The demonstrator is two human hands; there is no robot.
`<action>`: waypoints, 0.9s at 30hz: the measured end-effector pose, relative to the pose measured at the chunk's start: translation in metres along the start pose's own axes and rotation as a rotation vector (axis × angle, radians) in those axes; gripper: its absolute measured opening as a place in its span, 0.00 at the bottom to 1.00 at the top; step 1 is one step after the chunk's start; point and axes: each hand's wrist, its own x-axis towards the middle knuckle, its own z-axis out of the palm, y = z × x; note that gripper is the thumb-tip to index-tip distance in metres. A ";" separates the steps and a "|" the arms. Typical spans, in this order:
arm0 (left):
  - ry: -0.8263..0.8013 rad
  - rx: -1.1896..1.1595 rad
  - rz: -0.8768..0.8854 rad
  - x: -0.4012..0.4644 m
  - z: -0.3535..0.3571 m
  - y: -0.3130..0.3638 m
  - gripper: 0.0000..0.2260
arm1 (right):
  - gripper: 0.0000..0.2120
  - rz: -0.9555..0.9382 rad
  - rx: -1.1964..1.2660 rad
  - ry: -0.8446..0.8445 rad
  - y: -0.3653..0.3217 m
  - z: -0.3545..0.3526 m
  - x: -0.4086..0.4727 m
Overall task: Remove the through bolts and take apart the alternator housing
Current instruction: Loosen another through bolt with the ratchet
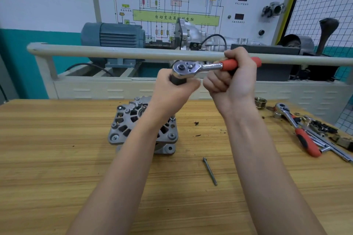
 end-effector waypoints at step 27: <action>0.401 -0.120 0.023 0.003 0.009 -0.010 0.20 | 0.17 -0.264 -0.006 0.106 0.024 0.019 -0.020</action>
